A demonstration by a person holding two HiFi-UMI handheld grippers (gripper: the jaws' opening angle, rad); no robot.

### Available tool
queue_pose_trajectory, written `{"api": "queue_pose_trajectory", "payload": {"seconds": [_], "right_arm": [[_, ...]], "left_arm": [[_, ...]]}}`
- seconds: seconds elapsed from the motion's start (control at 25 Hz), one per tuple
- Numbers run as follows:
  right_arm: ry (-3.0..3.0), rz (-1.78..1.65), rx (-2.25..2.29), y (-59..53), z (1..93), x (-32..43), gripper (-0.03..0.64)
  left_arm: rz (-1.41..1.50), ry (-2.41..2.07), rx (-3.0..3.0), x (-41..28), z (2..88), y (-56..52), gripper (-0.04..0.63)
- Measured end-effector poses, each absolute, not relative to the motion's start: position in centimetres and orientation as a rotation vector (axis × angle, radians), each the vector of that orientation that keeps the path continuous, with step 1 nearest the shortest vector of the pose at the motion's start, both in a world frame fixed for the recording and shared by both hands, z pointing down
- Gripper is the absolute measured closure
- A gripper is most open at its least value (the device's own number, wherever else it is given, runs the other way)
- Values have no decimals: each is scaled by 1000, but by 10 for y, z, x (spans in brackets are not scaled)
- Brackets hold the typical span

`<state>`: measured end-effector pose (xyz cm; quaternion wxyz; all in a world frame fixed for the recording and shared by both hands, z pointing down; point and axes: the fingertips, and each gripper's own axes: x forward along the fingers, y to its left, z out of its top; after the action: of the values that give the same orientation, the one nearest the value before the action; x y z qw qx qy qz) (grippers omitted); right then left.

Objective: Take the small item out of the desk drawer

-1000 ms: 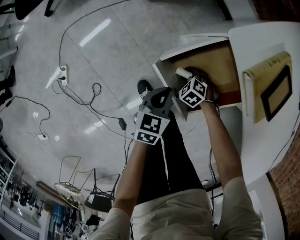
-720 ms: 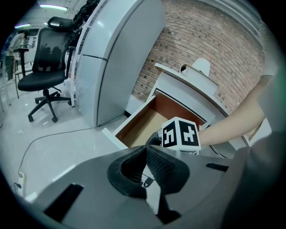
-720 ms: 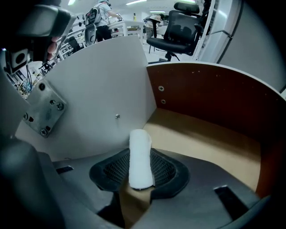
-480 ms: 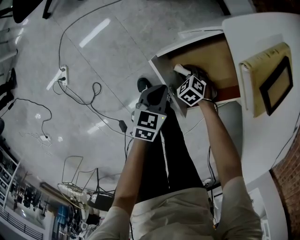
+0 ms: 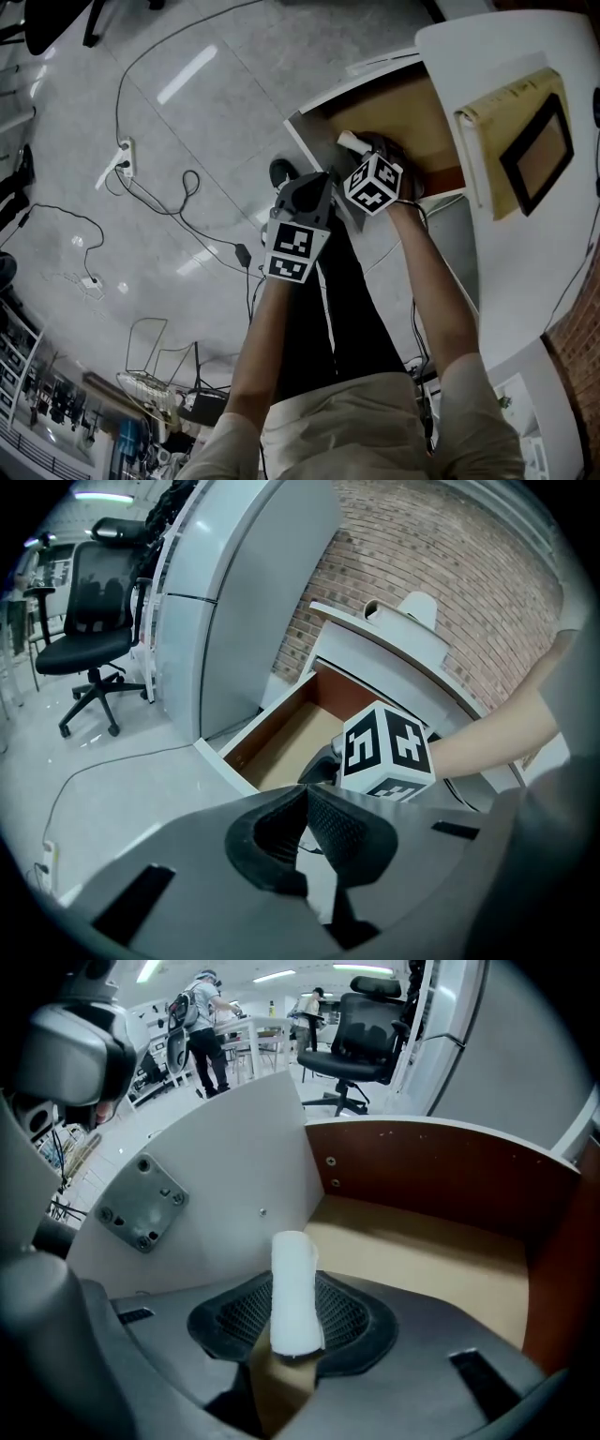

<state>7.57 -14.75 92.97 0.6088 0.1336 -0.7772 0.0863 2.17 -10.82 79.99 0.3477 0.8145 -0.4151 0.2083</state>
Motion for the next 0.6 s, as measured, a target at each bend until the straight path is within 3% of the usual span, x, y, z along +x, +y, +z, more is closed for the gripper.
{"api": "queue_pose_trajectory", "payload": {"seconds": [0.6], "right_arm": [[-1885,319,486,-144,876,80,456]], "left_arm": [[557,-1099,2057,30,781,-97,578]]}}
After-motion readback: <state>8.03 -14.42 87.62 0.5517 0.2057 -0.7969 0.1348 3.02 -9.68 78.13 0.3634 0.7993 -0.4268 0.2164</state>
